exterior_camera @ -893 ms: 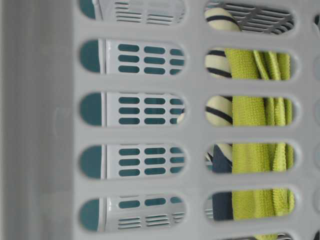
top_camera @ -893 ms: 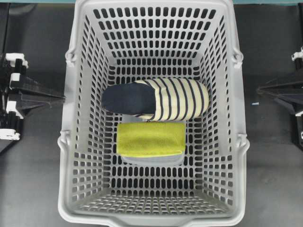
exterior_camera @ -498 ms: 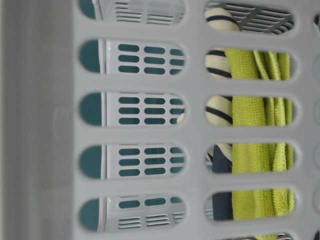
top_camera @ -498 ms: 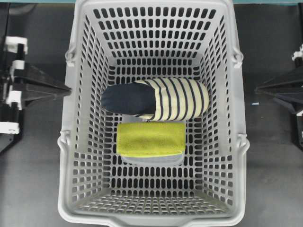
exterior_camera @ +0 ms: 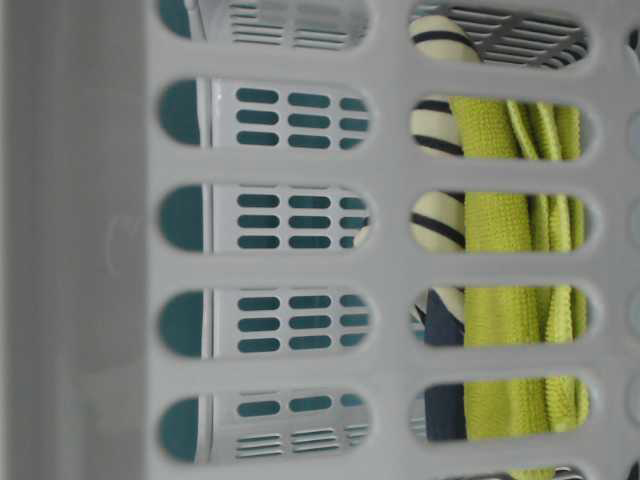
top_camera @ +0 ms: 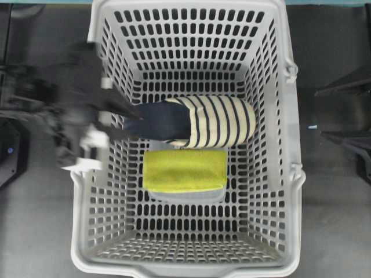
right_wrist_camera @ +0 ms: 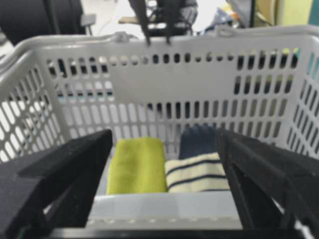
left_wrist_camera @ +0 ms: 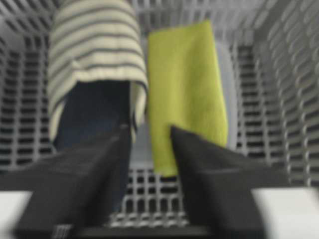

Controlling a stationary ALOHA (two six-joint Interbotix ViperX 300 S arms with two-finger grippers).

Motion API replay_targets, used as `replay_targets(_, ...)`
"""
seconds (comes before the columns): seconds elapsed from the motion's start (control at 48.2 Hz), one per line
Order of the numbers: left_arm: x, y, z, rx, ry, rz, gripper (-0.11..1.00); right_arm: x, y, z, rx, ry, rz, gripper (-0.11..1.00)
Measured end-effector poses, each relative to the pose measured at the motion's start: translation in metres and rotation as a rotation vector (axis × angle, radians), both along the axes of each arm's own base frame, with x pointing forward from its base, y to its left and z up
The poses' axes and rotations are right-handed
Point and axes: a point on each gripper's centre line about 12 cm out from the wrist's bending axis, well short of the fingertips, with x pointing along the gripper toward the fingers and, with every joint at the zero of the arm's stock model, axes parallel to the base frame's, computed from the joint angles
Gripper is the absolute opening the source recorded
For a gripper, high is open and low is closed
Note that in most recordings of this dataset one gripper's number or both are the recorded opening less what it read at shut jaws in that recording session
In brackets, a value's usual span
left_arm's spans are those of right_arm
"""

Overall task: Pick up the yellow cloth from the shopping basket with the left arm.
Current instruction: 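Move the left gripper over the basket toward the yellow cloth, then lower the open left gripper into the basket onto the yellow cloth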

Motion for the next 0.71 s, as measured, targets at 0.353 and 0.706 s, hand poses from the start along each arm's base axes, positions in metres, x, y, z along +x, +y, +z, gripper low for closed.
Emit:
replay_targets(0.353,0.075,-0.031,-0.055,0.009,0.234,-0.057,0.86,0.0,0.0,0.0,0.003,0.0,0.001,0.76)
replay_targets(0.706,0.113,-0.046,-0.122,0.028,0.411,-0.078,0.85,-0.001,0.0,0.001,0.003,-0.006,0.001,0.75)
